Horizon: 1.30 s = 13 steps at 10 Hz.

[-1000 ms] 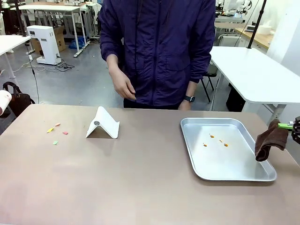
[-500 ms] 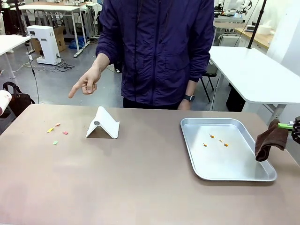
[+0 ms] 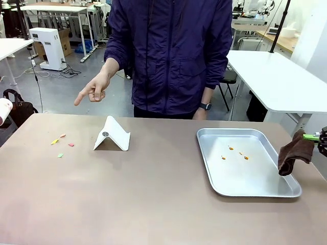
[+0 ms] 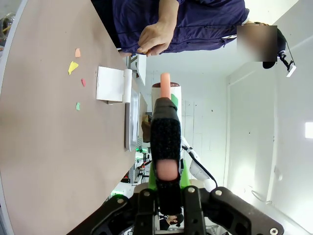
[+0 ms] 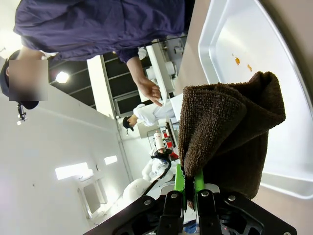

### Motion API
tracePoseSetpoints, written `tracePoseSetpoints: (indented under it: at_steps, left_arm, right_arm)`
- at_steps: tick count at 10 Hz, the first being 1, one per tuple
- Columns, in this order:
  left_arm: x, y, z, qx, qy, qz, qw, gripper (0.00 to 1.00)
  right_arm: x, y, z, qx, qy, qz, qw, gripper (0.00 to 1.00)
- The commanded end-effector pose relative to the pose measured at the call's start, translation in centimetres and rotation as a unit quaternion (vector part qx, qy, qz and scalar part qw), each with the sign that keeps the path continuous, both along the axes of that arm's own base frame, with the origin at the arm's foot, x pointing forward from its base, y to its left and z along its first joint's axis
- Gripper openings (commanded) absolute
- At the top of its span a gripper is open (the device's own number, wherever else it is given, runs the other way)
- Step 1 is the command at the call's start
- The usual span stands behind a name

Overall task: Clean the surface of the table.
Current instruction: If a person points to the right, clean the right side of the table with your right hand, and if they point to the left, clean the left side with your left hand.

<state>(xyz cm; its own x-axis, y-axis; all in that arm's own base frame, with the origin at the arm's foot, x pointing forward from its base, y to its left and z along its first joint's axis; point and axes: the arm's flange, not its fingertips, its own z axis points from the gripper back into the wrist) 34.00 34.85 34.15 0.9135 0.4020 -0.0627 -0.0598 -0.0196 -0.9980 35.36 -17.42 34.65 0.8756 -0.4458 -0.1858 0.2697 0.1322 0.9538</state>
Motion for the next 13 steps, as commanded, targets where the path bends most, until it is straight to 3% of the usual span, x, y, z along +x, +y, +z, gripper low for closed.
tracePoseSetpoints:
  at_steps: [1,2,3,5,6,9,13]
  left_arm:
    - [-0.4,-0.1,0.4,0.004,-0.007,-0.003,1.0,0.12]
    - [-0.4,-0.1,0.4,0.004,-0.007,-0.003,1.0,0.12]
    - [0.0,0.0,0.0,0.0,0.0,0.0,1.0,0.19]
    - [0.4,-1.5,-1.0,0.063,0.011,0.009,0.998,0.19]
    - [1.0,-2.7,-1.4,0.095,0.02,0.046,0.994,0.19]
    - [2.4,-4.9,-1.9,0.128,0.055,0.076,0.987,0.19]
    - [3.6,-8.8,-2.6,0.199,0.058,0.086,0.975,0.19]
  right_arm:
    - [-0.2,0.0,0.7,0.005,-0.004,0.001,1.0,0.0]
    - [-0.2,0.0,0.7,0.005,-0.004,0.001,1.0,0.0]
    - [-0.2,0.0,0.7,0.005,-0.004,0.001,1.0,0.0]
    - [-0.2,0.0,0.7,0.005,-0.004,0.001,1.0,0.0]
    - [-0.2,0.0,0.7,0.005,-0.004,0.001,1.0,0.0]
    - [-0.2,0.0,0.7,0.005,-0.004,0.001,1.0,0.0]
    - [-0.2,0.0,0.7,0.005,-0.004,0.001,1.0,0.0]
